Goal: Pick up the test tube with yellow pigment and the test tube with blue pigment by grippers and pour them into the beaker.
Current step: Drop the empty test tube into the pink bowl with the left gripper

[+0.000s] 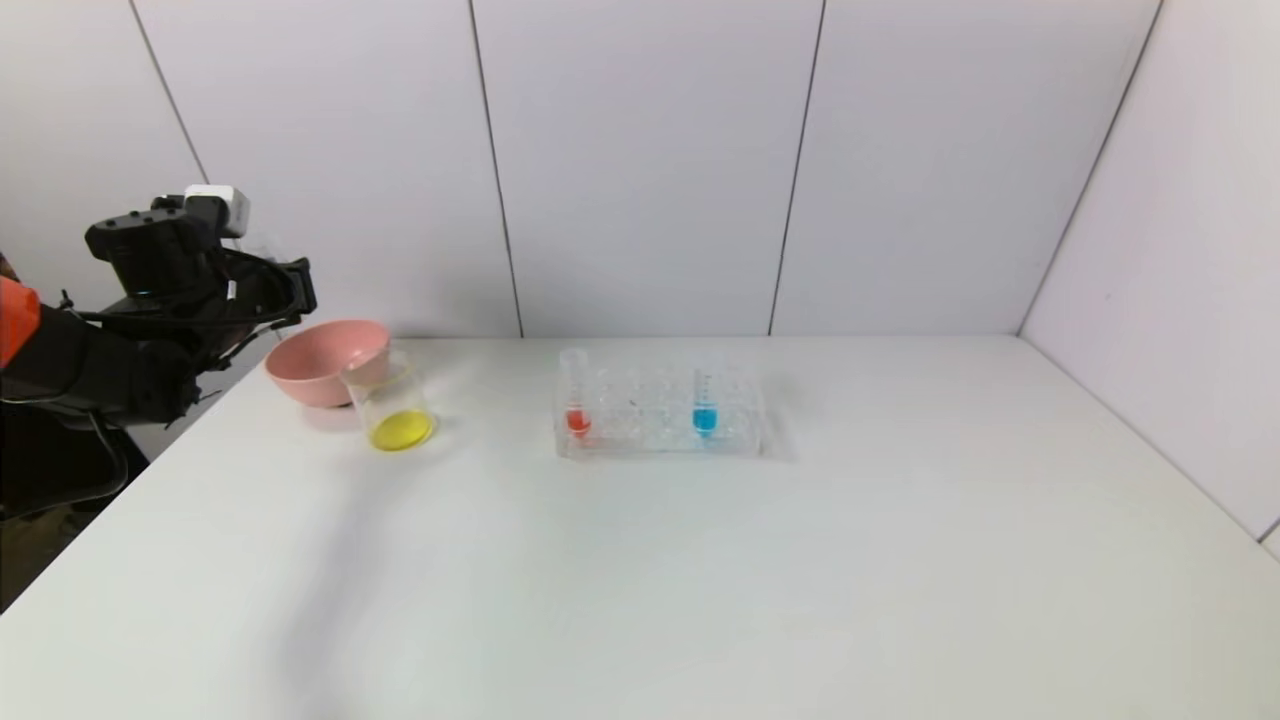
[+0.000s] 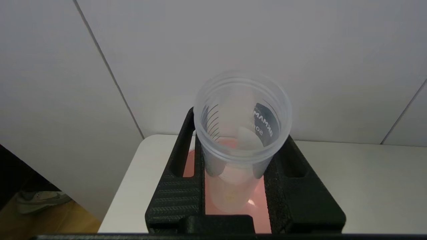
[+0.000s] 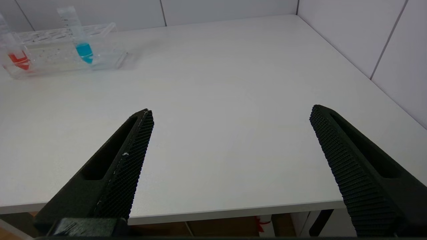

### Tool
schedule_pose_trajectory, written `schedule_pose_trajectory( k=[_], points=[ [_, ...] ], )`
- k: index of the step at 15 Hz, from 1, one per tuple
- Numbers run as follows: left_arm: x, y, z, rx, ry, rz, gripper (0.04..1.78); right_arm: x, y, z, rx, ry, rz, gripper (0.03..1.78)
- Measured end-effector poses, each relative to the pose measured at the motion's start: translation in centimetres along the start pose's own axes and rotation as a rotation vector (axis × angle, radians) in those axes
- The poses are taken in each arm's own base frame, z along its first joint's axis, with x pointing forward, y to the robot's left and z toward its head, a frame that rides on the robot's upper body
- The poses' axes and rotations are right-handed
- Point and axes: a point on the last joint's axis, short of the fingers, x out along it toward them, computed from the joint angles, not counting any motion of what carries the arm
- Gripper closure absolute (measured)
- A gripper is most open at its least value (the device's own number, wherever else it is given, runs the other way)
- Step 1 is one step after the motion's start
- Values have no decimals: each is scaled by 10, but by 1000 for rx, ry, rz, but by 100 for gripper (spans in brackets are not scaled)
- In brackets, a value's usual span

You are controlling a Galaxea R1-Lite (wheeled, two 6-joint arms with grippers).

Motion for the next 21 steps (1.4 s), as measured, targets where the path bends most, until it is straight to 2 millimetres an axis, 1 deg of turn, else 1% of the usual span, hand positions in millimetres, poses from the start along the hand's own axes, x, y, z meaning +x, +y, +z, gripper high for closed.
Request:
schedule_pose_trajectory(
  k=[4, 12, 14, 15, 17, 20, 21],
  points=[
    [7, -1, -15, -28, 25, -2, 131, 0, 0, 0, 0, 0, 0, 10],
    [15, -6, -29, -45, 45, 40, 131, 0, 0, 0, 0, 0, 0, 10],
    [16, -7, -31, -48, 49, 37, 125, 0, 0, 0, 0, 0, 0, 10],
    [16, -8, -31, -50, 49, 35, 119, 0, 0, 0, 0, 0, 0, 10],
    [16, -11, -30, -54, 47, 29, 95, 0, 0, 0, 0, 0, 0, 10],
    [13, -13, -26, -55, 41, 24, 47, 0, 0, 0, 0, 0, 0, 10],
    [10, -13, -23, -55, 38, 23, 35, 0, 0, 0, 0, 0, 0, 10]
  ],
)
